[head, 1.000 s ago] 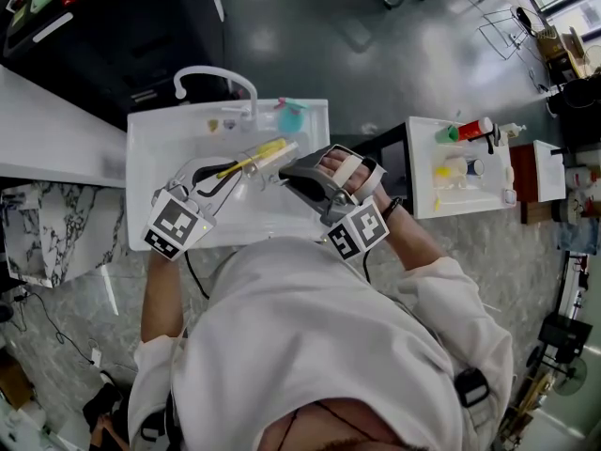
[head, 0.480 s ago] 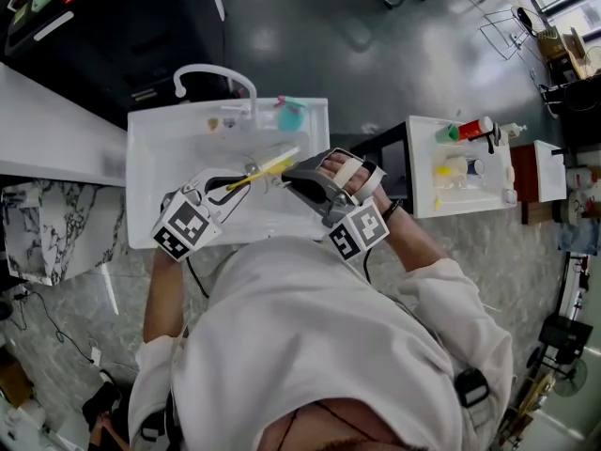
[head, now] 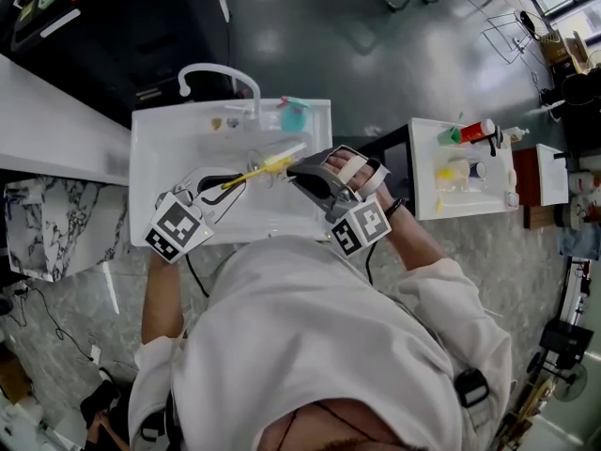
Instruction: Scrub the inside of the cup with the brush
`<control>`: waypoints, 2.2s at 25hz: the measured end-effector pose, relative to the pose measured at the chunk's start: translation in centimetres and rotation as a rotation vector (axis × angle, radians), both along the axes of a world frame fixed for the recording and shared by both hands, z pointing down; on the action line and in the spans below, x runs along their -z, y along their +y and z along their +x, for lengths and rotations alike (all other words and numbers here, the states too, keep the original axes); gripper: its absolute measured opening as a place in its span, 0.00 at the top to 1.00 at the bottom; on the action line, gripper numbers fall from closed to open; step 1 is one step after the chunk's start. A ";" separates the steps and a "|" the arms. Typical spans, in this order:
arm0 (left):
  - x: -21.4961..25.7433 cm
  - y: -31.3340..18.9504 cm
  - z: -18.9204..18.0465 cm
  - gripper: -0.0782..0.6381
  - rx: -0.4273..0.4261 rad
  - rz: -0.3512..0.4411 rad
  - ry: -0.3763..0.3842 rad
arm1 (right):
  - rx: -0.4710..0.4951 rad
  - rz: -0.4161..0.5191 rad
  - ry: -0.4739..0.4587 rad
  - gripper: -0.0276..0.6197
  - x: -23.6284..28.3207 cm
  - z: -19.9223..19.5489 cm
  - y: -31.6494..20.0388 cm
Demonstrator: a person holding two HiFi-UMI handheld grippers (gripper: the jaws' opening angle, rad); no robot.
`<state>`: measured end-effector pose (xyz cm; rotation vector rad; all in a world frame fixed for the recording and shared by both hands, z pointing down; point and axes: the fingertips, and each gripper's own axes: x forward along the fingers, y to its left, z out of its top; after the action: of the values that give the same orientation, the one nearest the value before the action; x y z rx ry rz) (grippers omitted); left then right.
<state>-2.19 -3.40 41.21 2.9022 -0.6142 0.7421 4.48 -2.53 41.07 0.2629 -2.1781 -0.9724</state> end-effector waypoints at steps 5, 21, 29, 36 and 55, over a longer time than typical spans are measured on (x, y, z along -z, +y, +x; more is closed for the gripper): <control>0.4 0.2 -1.5 0.84 0.032 0.004 0.004 | -0.001 -0.002 0.004 0.92 -0.3 -0.1 -0.3; 1.9 1.3 -8.5 0.84 0.219 0.012 0.049 | -0.006 -0.002 0.006 0.92 -0.5 -0.7 -1.7; 2.3 1.6 -10.7 0.84 0.290 0.017 0.061 | -0.039 -0.083 -0.090 0.92 -0.3 -1.5 -2.5; 2.5 2.2 -11.6 0.84 0.334 0.016 0.059 | -0.106 -0.188 -0.217 0.92 -0.3 -2.0 -3.6; 2.6 3.6 -14.1 0.84 0.460 0.015 0.065 | -0.282 -0.383 -0.631 0.92 -1.7 -3.2 -6.6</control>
<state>-16.24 0.20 38.63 2.6238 -1.2207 0.5764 1.31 -9.13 42.74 0.7454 -2.7320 -0.3164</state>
